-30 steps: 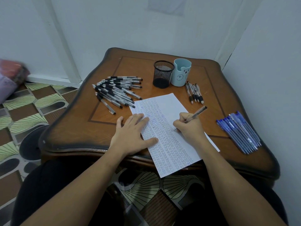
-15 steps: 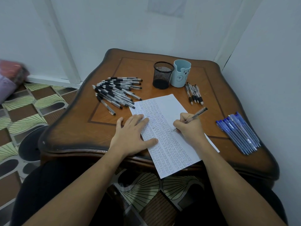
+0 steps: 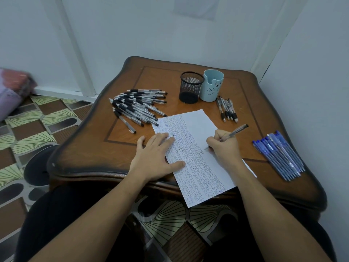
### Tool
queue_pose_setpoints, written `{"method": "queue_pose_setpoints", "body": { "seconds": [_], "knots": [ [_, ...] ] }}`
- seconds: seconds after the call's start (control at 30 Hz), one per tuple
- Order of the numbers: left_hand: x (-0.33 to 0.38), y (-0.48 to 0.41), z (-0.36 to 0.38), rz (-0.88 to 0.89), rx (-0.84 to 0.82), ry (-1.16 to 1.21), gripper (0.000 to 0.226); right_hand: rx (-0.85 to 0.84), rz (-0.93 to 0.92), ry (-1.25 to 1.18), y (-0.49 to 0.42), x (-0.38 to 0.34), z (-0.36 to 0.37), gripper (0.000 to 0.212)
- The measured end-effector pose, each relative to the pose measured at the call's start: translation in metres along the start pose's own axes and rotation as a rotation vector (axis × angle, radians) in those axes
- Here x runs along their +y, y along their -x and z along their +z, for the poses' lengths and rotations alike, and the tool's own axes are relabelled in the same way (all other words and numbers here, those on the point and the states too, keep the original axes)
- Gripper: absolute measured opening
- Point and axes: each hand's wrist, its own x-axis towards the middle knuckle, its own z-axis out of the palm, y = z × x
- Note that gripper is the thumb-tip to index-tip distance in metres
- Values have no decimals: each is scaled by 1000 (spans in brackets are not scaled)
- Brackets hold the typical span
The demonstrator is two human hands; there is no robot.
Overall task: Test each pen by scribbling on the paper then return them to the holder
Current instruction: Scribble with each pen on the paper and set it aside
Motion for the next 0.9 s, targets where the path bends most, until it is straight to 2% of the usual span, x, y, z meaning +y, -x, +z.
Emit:
{"method": "queue_pose_setpoints", "body": {
  "seconds": [0.2, 0.3, 0.37, 0.43, 0.7, 0.9],
  "knots": [
    [0, 0, 0, 2, -9, -3, 100, 46, 125, -135, -5, -5, -2, 45],
    [-1, 1, 0, -1, -12, -7, 99, 61, 203, -233, -6, -11, -5, 30],
    [-2, 1, -1, -2, -16, -9, 100, 64, 251, -273, -7, -14, -9, 41],
    [-1, 0, -2, -3, -21, -9, 101, 58, 266, -264, -7, -16, -10, 44],
    [1, 1, -4, -10, -34, 5, 102, -4, 212, -114, -5, -24, -9, 32],
    [1, 1, -5, -16, -35, 1, 102, -87, 370, -263, -11, -34, -13, 34]
  ]
}}
